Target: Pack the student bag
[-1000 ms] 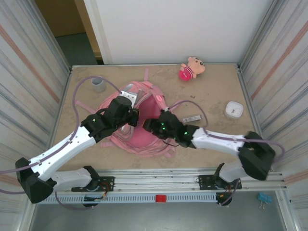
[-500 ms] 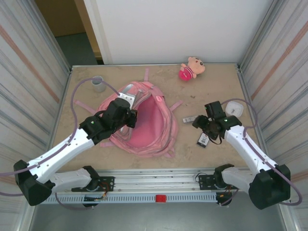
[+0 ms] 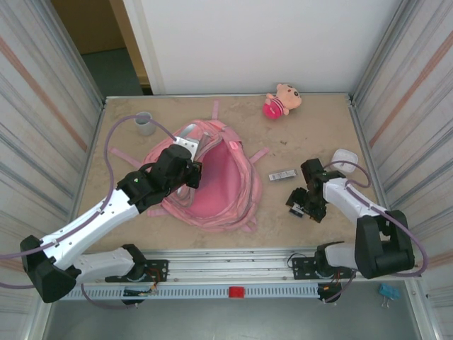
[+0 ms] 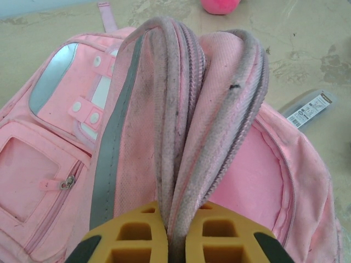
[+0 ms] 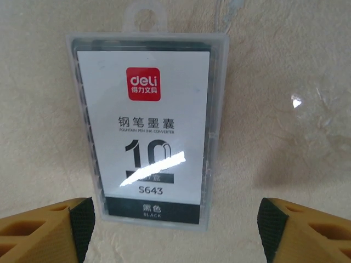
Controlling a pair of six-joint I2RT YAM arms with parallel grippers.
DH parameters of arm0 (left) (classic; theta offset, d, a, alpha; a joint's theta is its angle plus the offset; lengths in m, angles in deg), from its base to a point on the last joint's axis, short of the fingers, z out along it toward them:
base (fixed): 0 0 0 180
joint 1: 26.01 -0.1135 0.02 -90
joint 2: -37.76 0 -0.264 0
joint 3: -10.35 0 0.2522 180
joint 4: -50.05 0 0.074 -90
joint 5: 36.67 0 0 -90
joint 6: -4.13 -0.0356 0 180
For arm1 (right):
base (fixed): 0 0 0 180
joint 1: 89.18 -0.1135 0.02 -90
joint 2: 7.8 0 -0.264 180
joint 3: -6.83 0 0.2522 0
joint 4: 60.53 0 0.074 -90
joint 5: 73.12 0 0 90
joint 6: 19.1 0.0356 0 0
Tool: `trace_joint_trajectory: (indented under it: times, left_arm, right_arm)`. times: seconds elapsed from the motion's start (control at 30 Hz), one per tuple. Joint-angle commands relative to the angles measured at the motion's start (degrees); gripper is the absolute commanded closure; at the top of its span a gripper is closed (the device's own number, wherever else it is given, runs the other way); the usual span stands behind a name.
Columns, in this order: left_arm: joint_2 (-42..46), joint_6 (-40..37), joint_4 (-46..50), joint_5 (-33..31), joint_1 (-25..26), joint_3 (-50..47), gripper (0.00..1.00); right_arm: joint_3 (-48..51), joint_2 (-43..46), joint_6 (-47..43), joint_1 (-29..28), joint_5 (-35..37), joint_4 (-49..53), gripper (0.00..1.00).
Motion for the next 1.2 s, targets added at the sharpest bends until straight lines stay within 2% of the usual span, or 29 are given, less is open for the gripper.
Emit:
trace_joint_trajectory:
  times: [0.0, 0.17, 0.3, 0.53, 0.63, 0.8, 0.87, 0.97, 1.17]
  left_arm:
    - [2.59, 0.32, -6.63, -2.84, -0.95, 0.44, 1.0]
    - [1.99, 0.32, -6.71, -2.49, -1.15, 0.78, 1.0]
    - [1.57, 0.39, -6.71, -2.29, -1.14, 1.14, 1.0]
    - [1.62, 0.52, -6.47, -2.33, -1.13, 0.96, 1.0]
    - [1.87, 0.6, -6.28, -2.51, -1.13, 1.13, 1.0]
    - [2.16, 0.62, -6.05, -2.65, -1.13, 1.13, 1.0]
    - [2.31, 0.6, -6.14, -2.65, -1.14, 1.22, 1.0]
    - [2.67, 0.87, -6.44, -2.36, -1.14, 1.22, 1.0]
    - [2.93, 1.38, -7.06, -1.18, -1.13, 1.51, 1.0]
  right_arm:
    - [-1.83, -2.12, -2.36, 0.17, -0.59, -1.33, 0.22]
    - [-2.55, -5.33, -3.27, -0.13, -2.58, -3.82, 0.24]
    - [-3.65, -7.45, -4.15, -0.09, -0.8, -3.0, 0.27]
    - [-3.88, -9.8, -4.59, -0.14, 1.34, -2.59, 0.45]
    - [-3.84, -8.53, -4.95, -0.01, 1.18, -2.4, 0.51]
    - [-4.64, -1.38, -4.18, -0.56, 0.38, -0.29, 0.52]
    - [-5.73, 3.18, -3.26, -2.38, 0.47, 1.15, 0.52]
    - [-8.44, 10.02, -0.73, -8.1, 1.5, 1.33, 0.52]
    - [-10.23, 17.39, 2.34, -23.75, 2.21, -11.7, 0.52]
